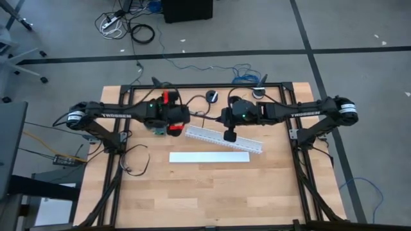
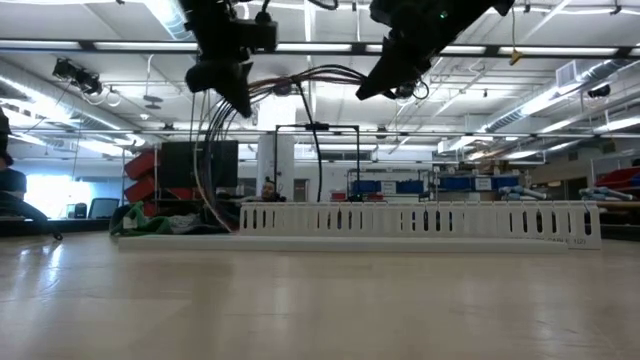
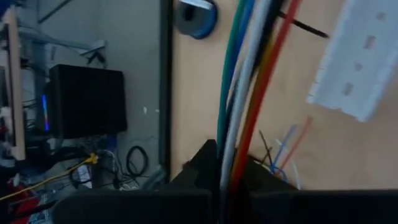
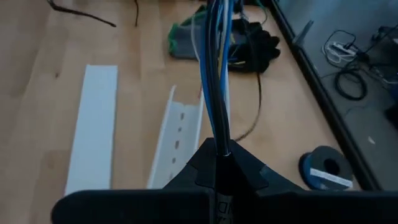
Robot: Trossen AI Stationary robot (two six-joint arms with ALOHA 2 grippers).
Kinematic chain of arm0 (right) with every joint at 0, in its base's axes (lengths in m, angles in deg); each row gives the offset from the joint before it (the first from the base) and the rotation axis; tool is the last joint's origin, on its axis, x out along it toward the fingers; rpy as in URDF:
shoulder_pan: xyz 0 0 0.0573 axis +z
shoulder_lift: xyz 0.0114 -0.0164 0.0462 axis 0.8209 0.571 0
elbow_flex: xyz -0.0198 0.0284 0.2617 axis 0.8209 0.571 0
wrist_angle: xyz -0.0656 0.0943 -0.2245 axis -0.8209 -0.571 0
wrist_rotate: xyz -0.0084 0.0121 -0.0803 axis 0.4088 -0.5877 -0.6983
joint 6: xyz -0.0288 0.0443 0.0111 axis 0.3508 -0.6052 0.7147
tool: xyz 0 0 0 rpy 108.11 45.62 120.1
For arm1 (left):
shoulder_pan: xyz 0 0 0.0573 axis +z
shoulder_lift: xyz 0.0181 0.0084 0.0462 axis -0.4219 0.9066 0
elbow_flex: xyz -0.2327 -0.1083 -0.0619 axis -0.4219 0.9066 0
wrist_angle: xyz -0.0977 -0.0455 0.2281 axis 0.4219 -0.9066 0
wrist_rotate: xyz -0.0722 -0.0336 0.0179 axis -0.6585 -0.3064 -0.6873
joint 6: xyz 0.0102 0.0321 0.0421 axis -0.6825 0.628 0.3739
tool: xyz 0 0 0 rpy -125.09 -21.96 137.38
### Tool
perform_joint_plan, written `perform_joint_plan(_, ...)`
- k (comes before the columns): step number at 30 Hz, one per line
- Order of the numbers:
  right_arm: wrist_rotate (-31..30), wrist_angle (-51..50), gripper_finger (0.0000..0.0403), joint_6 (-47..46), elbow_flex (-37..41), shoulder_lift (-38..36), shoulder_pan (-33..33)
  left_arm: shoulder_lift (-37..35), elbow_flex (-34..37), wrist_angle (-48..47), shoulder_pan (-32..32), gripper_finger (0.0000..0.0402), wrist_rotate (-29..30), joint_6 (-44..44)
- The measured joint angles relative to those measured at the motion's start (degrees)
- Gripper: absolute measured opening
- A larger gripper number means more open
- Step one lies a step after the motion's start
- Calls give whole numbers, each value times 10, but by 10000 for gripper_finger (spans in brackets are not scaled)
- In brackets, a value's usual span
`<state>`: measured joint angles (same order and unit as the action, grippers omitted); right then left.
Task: Ziptie cables
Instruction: Put the ziptied cables into the white cable duct
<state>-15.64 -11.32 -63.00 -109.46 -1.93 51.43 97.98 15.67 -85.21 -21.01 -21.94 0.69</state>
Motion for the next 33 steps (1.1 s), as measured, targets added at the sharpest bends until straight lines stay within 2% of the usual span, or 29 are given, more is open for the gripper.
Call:
perform_joint_plan(5,2,-40,8,-23,1,0,3,0,42,50,-9,0,-6,-20)
perform_joint_plan(13,16,-158,8,-75,1,0,22,14,105,210,-14,0,-71,-8)
perform_joint_plan(18,17,-191,8,-104,2,0,46,46,141,296,-14,0,-102,-1)
perform_joint_plan(26,16,-226,8,-150,17,0,60,98,144,335,-15,0,-109,13)
perform_joint_plan(33,19,-164,8,-166,66,24,66,98,144,327,-15,0,-86,16)
